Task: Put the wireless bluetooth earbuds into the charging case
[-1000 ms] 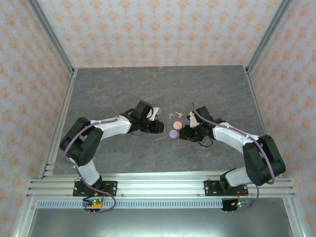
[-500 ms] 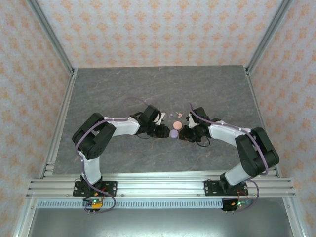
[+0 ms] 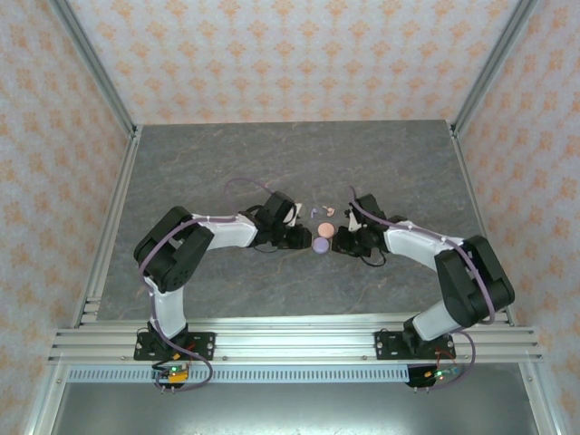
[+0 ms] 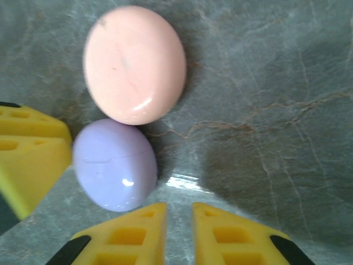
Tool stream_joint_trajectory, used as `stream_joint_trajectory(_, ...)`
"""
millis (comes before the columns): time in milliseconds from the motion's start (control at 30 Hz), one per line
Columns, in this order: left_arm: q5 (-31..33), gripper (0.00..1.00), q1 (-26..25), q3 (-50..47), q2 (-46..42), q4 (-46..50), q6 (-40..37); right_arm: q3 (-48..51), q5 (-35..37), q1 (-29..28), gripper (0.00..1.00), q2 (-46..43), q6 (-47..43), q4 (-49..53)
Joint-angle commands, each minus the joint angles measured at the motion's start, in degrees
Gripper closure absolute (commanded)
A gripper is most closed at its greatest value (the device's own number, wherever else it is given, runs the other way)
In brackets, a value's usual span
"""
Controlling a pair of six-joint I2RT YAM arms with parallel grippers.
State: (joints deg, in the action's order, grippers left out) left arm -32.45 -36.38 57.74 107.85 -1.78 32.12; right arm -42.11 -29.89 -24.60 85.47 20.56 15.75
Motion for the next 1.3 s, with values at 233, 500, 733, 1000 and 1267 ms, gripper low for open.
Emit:
stream_joint_trajectory(233, -4.2, 0.59, 0.7, -4.8, -5.2, -8.5, 6.9, -2.7, -12.3, 3.9, 0.66, 1.8, -0.2, -4.2)
stream_joint_trajectory(500, -5.6, 0.54, 0.6, -7.2, -4.5, -12.4, 10.8, -4.6, -15.3, 4.0, 0.66, 7.0, 0.3, -5.9)
stream_joint_trajectory(733, -6.5, 0.53, -0.3, -6.7, -2.8, -12.8, 11.3, -5.9, -13.9, 4.0, 0.69, 8.8, -0.2, -4.6)
stream_joint_trajectory(1000, -6.9, 0.53, -0.8, -5.9, -0.2, -13.5, 12.1, -5.4, -12.4, 4.1, 0.73, 10.3, -0.3, -4.6)
stream_joint_trajectory(1267, -7.3, 0.54, -1.6, -5.5, 2.4, -15.2, 14.0, -4.8, -12.9, 4.1, 0.79, 10.9, -0.1, -5.4)
